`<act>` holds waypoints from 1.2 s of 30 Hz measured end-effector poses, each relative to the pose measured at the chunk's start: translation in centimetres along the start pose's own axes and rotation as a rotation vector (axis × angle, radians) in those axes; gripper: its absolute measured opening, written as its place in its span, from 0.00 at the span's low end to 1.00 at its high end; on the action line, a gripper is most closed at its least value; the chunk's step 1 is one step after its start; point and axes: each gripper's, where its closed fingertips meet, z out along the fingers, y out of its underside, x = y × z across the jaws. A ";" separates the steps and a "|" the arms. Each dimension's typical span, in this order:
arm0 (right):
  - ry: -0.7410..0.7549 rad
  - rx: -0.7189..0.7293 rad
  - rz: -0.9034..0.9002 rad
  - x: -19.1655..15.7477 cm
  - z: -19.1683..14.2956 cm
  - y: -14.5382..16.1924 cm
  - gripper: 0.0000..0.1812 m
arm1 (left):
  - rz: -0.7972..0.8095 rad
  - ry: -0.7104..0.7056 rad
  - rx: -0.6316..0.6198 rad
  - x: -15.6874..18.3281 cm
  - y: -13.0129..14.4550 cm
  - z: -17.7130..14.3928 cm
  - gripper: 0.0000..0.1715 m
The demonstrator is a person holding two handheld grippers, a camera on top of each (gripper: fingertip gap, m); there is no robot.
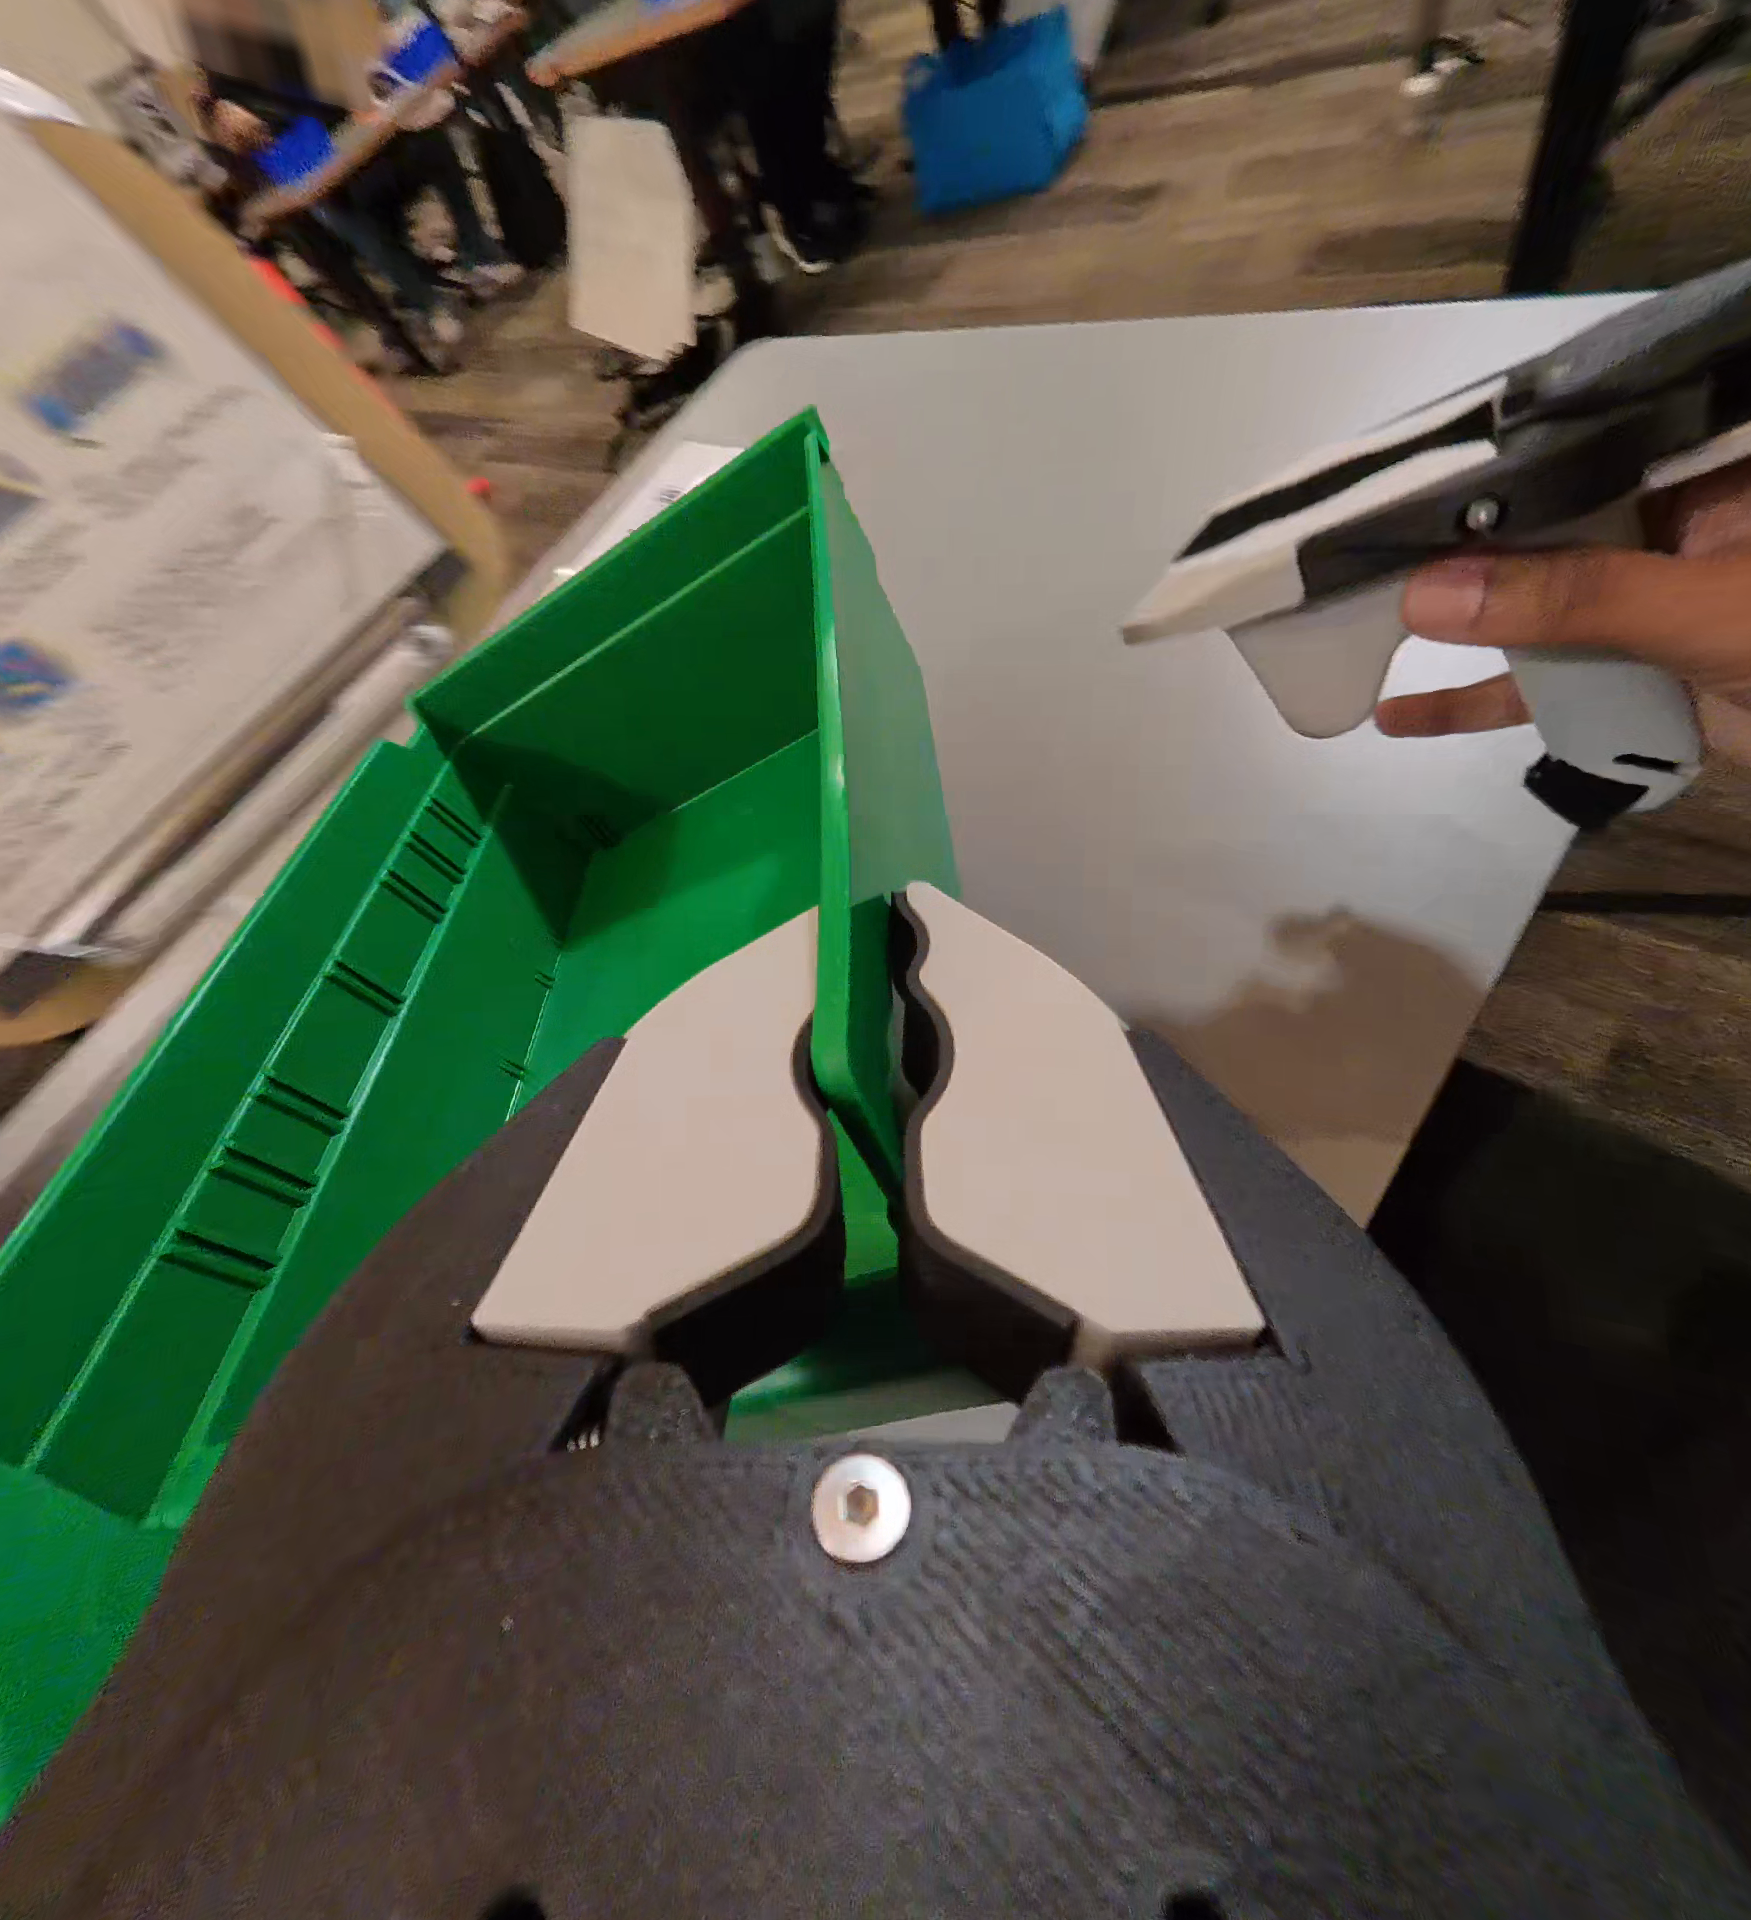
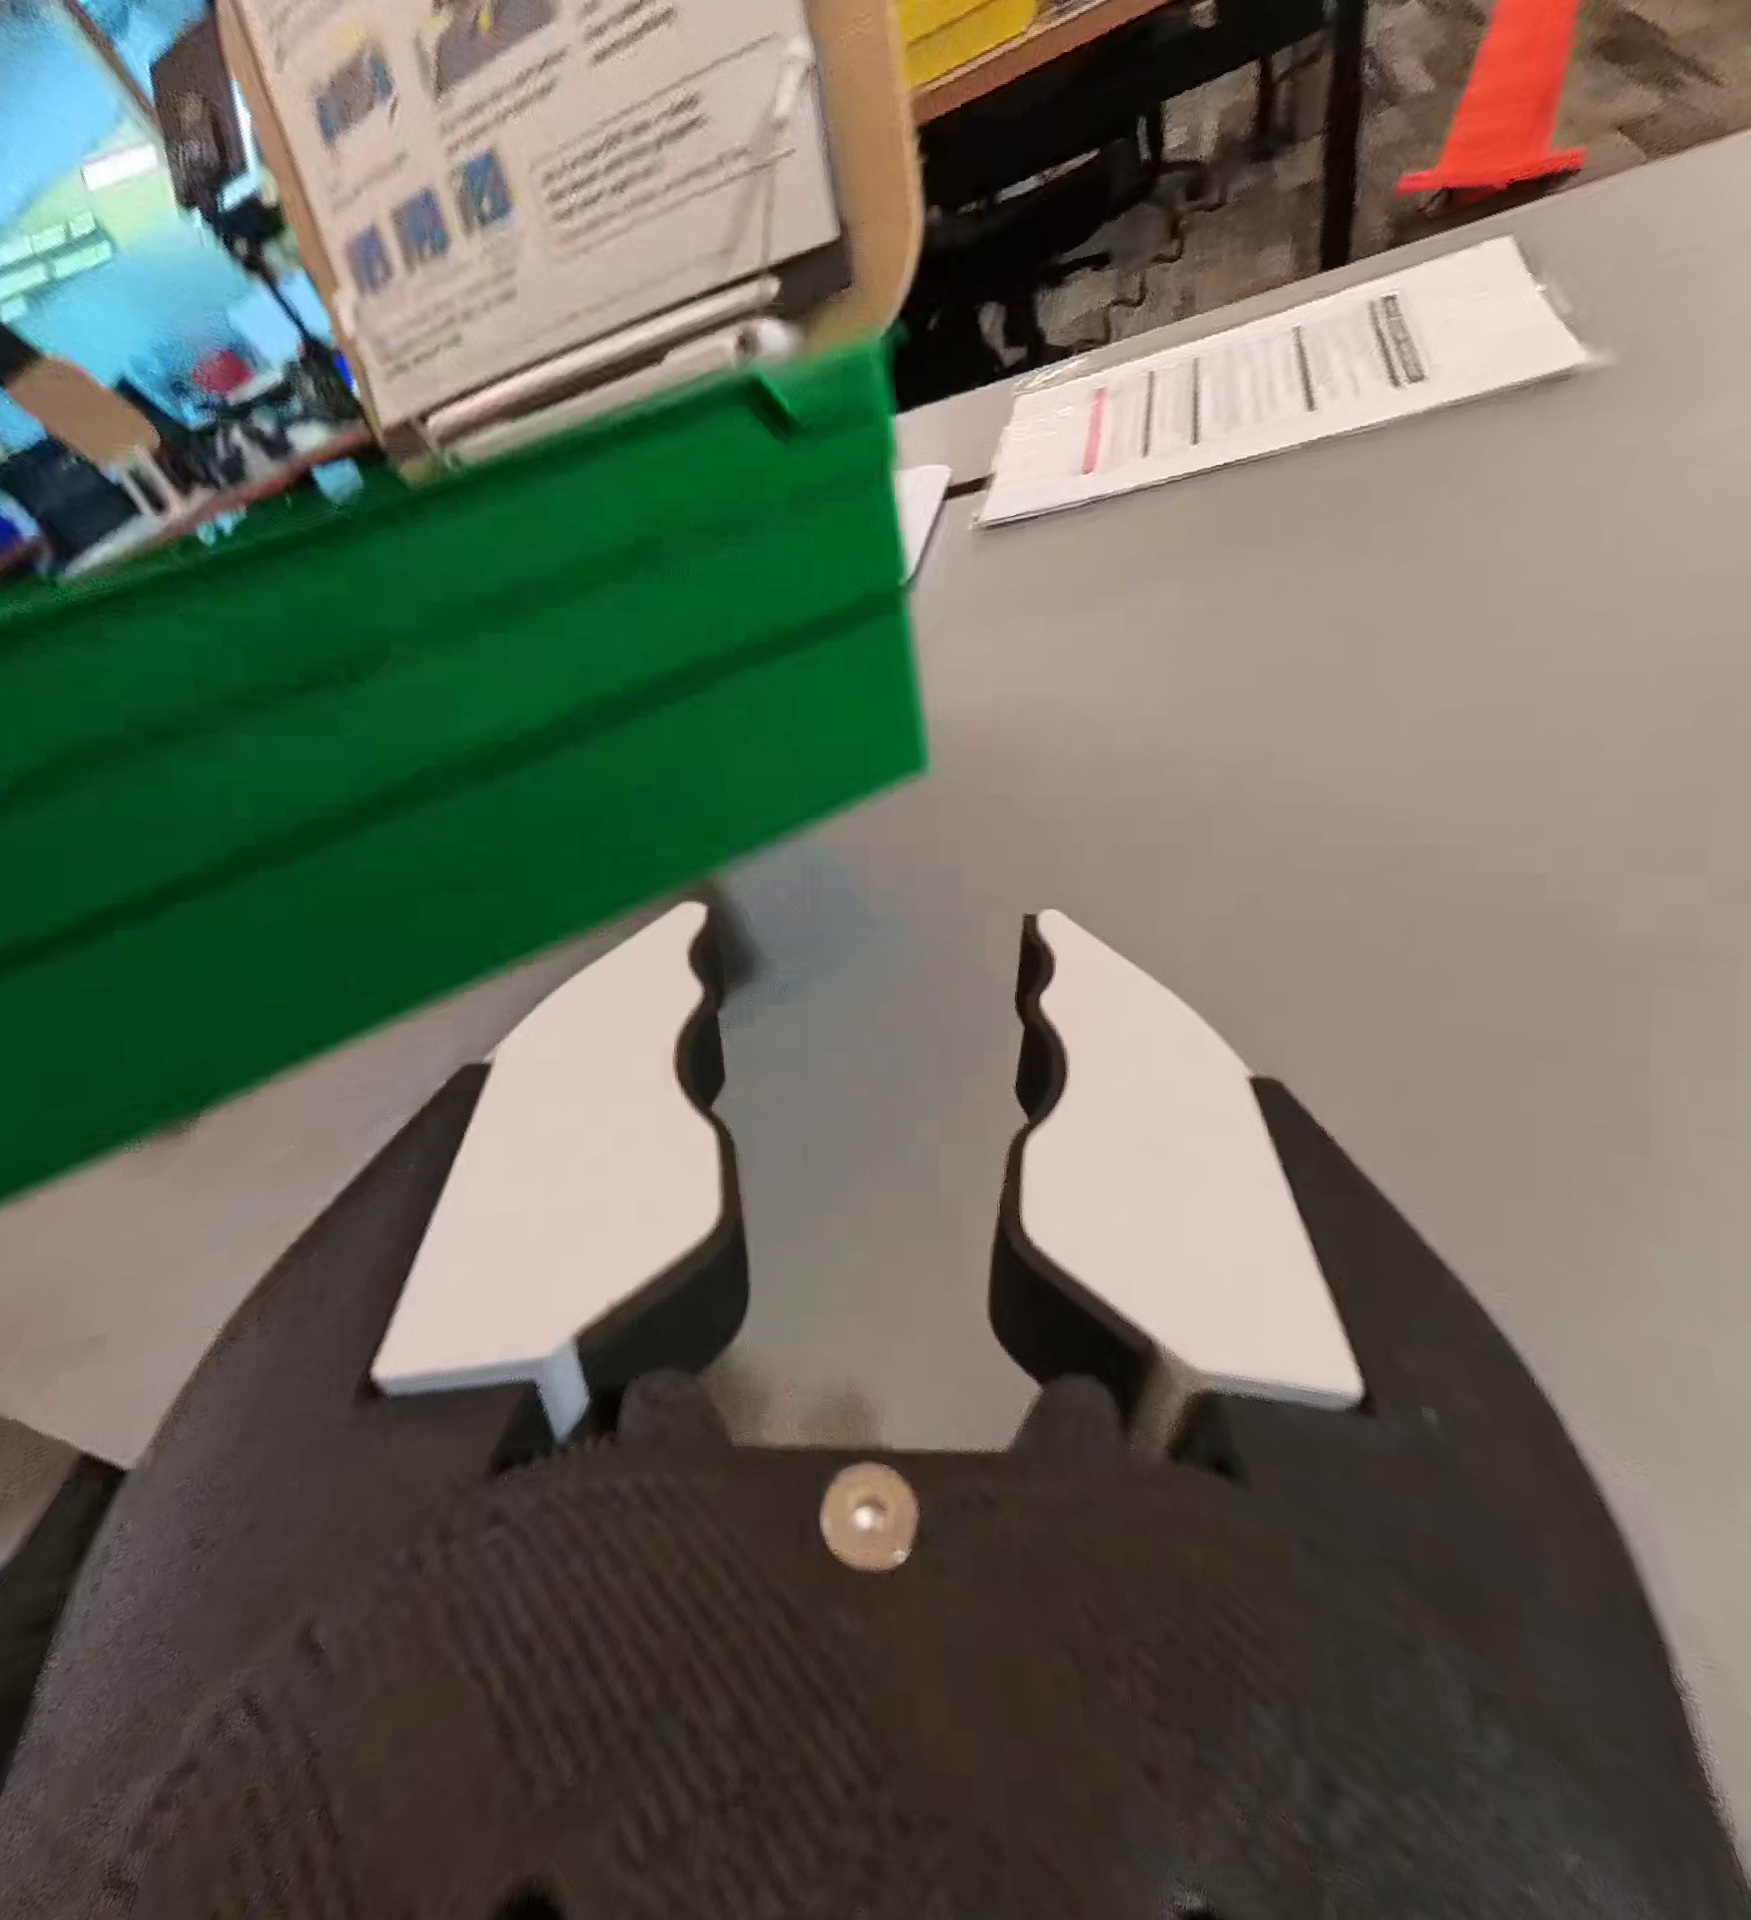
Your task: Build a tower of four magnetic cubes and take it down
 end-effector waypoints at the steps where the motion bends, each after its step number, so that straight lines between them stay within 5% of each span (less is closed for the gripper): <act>1: 0.009 0.017 0.027 0.5 -0.5 -0.2 0.30 | -0.006 0.039 -0.017 1.4 0.1 1.6 0.03; 4: 0.030 0.096 0.045 1.3 -1.6 -1.6 0.27 | -0.033 0.134 -0.039 4.7 0.2 5.1 0.02; 11: 0.081 0.114 -0.052 1.5 -1.7 -1.9 0.28 | 0.082 0.094 -0.053 7.8 1.1 9.7 0.03; 21: 0.155 0.065 -0.015 1.9 -1.1 0.2 0.28 | -0.106 0.215 -0.056 10.5 2.5 14.5 0.05; 26: 0.158 0.056 0.001 1.7 -1.3 0.9 0.34 | -0.172 0.225 0.007 9.6 1.2 12.5 0.20; 30: 0.162 0.016 -0.025 -0.9 -2.5 3.2 0.49 | -0.337 0.341 -0.005 7.6 2.0 7.7 0.35; 36: 0.277 -0.031 -0.037 -1.2 -2.6 5.0 0.64 | -0.413 0.150 -0.066 -0.7 8.1 2.7 0.35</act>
